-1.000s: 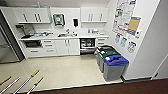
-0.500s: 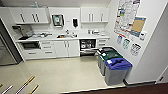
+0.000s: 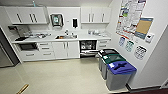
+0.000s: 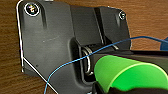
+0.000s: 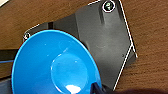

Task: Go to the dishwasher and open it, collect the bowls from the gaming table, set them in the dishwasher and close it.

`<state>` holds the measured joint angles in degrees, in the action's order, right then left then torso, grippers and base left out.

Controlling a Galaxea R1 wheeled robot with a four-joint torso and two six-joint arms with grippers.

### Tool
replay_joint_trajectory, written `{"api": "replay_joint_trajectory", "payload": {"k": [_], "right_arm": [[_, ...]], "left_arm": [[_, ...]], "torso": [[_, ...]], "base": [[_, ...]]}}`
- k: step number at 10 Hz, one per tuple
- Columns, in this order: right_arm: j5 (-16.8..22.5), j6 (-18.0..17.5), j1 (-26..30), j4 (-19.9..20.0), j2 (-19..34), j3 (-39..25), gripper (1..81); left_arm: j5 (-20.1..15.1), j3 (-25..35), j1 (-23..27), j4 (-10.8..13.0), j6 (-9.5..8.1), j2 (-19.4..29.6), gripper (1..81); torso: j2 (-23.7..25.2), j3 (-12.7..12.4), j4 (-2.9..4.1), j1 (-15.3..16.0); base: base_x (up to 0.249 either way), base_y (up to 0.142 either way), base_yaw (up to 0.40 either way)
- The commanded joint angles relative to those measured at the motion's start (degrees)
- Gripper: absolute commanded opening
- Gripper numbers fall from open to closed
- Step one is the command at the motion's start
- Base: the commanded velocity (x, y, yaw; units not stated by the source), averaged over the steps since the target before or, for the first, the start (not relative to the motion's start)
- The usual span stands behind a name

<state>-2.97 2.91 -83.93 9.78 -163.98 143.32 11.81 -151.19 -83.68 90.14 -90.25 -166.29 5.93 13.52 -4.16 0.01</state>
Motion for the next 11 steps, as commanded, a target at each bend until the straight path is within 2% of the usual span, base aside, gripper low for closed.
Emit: {"api": "replay_joint_trajectory", "payload": {"k": [1,11], "right_arm": [[3.7,0.0,2.4,-0.5,0.8,-0.1,1.0],[3.8,0.0,2.5,-0.5,0.8,-0.1,1.0]], "left_arm": [[-1.2,0.4,1.9,-1.0,-0.02,0.5,1.0],[-1.1,0.2,2.0,-1.0,-0.02,0.8,1.0]], "torso": [[0.0,0.0,0.0,0.0],[0.0,0.0,0.0,0.0]], "base": [[0.239,0.0,0.0],[0.238,0.0,0.0]]}}
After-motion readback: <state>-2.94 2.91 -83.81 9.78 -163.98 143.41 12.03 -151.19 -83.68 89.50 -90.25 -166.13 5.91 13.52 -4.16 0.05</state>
